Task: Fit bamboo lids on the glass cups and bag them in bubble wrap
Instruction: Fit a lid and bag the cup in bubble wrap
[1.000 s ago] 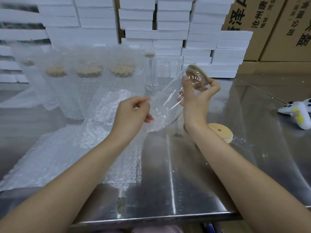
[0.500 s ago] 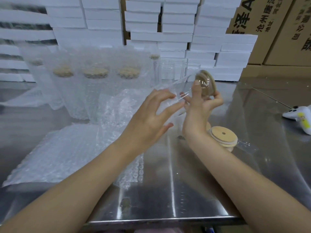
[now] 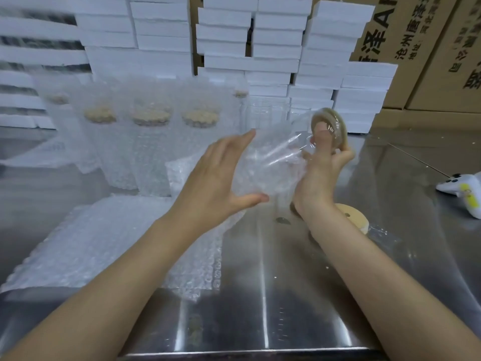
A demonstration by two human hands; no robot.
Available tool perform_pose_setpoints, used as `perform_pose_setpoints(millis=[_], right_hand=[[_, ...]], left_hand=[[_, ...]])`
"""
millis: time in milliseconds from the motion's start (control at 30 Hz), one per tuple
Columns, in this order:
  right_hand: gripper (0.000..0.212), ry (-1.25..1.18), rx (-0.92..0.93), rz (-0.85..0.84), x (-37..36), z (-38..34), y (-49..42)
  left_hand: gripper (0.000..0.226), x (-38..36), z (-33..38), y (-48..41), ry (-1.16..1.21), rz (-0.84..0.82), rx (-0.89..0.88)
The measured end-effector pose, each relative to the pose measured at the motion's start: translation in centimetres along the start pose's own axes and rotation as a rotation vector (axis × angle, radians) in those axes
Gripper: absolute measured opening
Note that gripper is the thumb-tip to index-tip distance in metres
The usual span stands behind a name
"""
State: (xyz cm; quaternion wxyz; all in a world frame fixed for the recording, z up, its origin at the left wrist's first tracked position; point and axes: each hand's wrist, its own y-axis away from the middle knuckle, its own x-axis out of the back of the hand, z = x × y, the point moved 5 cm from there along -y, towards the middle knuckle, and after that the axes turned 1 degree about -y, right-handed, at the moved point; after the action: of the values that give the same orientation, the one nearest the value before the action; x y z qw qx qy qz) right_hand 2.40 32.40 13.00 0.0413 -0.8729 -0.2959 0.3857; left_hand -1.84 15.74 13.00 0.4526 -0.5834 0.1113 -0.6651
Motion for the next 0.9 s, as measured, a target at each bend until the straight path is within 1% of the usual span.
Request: perform_pose_setpoints(millis=[67, 100, 167, 300, 333, 400, 467, 533, 567, 667, 733, 800, 867, 900], right_hand=[[0.058, 0.017, 0.078, -0.131, -0.9, -0.6, 0.7], [0.057, 0.027, 0.109, -0.169, -1.2, -0.8, 1.0], [0.057, 0.018, 0.12, -0.184, -1.5, -0.8, 1.4], [0.057, 0.041, 0.165, -0.15, -1.6, -0.7, 2.3], [0.057, 0.051, 0.201, -0.161, -1.7, -0.7, 2.7], [0.06, 0.104, 0.272, -0.252, -2.1, -0.2, 3.9], [0.066, 0.222, 0.273, -0.345, -2.5, 0.9, 5.1], [0.064, 0.339, 0.245, -0.387, -2.7, 1.5, 5.6], [0.06, 0.354, 0.213, -0.402, -2.8, 1.6, 5.5], [0.052, 0.271, 0.128, -0.481, -3.0, 1.5, 4.5], [0.049, 0.316, 0.152, -0.523, -3.2, 1.6, 4.3], [0.047, 0.386, 0.181, -0.518, -3.2, 1.7, 4.4], [0.048, 0.393, 0.192, -0.43, -2.9, 1.2, 3.8], [0.048, 0.364, 0.197, -0.364, -2.6, 0.8, 3.3]], left_hand=[[0.107, -0.2, -0.2, 0.3, 0.052, -0.016, 0.024], [0.107, -0.1, -0.3, 0.4, 0.065, -0.007, 0.031], [0.106, 0.2, -0.4, 0.5, 0.067, 0.026, 0.029], [0.1, 1.2, -0.5, 0.5, 0.031, 0.152, 0.014], [0.099, 1.3, -0.5, 0.4, 0.01, 0.177, 0.011], [0.1, 1.4, -0.4, 0.4, -0.059, 0.203, -0.003], [0.104, 1.5, -0.1, 0.4, -0.081, 0.224, 0.0], [0.106, 1.6, 0.1, 0.3, -0.073, 0.242, 0.015], [0.107, 1.7, 0.2, 0.3, -0.081, 0.25, 0.018], [0.111, 1.6, 0.4, 0.3, -0.152, 0.28, -0.022], [0.108, 1.6, 0.6, 0.4, -0.169, 0.295, -0.043], [0.107, 1.7, 1.0, 0.3, -0.106, 0.283, -0.028], [0.108, 1.9, 1.3, 0.0, -0.05, 0.257, -0.026], [0.11, 2.0, 1.3, -0.1, -0.061, 0.241, -0.032]])
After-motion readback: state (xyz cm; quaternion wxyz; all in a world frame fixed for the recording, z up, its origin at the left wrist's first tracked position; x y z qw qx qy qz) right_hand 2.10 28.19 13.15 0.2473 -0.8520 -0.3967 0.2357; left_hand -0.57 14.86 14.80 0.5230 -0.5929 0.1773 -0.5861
